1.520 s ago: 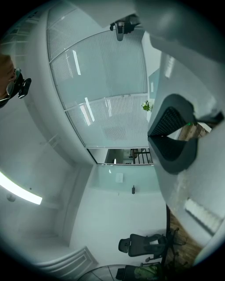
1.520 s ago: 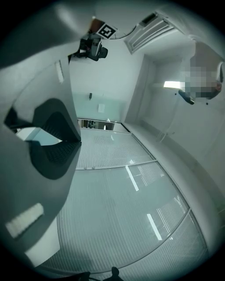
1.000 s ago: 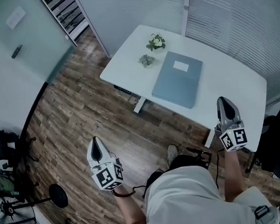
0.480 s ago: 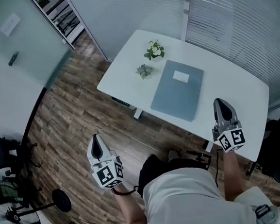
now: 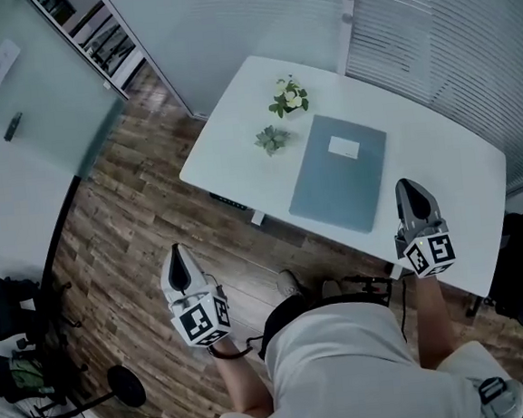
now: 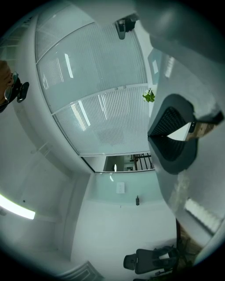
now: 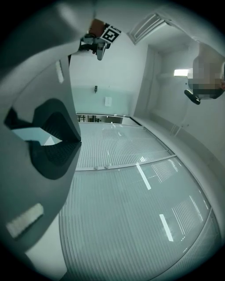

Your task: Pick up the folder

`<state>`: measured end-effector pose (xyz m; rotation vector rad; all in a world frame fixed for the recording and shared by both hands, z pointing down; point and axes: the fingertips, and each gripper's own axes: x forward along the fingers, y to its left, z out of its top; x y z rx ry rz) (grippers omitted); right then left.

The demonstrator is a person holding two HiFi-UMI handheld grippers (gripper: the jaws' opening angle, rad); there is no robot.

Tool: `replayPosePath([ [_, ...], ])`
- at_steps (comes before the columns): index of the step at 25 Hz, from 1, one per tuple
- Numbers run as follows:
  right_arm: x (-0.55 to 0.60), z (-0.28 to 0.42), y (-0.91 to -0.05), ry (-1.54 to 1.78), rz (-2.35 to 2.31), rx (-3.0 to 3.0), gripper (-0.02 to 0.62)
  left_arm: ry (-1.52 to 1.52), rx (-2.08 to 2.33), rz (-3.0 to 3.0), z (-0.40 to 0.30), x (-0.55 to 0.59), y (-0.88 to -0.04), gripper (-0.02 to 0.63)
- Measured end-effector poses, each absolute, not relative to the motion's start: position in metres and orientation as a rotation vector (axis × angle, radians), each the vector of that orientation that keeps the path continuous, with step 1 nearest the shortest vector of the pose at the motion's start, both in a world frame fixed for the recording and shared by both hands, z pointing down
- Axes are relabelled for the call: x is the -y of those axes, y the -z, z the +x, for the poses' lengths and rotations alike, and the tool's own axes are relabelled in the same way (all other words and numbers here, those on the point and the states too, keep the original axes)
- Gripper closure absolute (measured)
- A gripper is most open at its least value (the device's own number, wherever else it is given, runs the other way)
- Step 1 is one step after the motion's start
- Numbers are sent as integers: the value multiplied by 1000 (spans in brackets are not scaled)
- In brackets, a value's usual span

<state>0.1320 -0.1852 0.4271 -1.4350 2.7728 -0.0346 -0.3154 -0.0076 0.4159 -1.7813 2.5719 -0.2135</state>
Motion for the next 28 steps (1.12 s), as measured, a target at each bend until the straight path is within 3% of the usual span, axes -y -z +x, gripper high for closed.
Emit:
replayPosePath([
  [13,217,134,-465,168,-1598,-2807,582,236,-2558,-1849,-324,26,-431,600],
  [19,234,135,-512,500,-1639,-2869,464,254,-2548,-1858,-322,30,-432,600],
  [23,237,132,-566,970,-1640,-2895,310,263,-2545,-1859,-320,30,-432,600],
  [28,236,129,-623,1520,-1652,-2765,232,283,-2542,-1861,-321,29,-434,600],
])
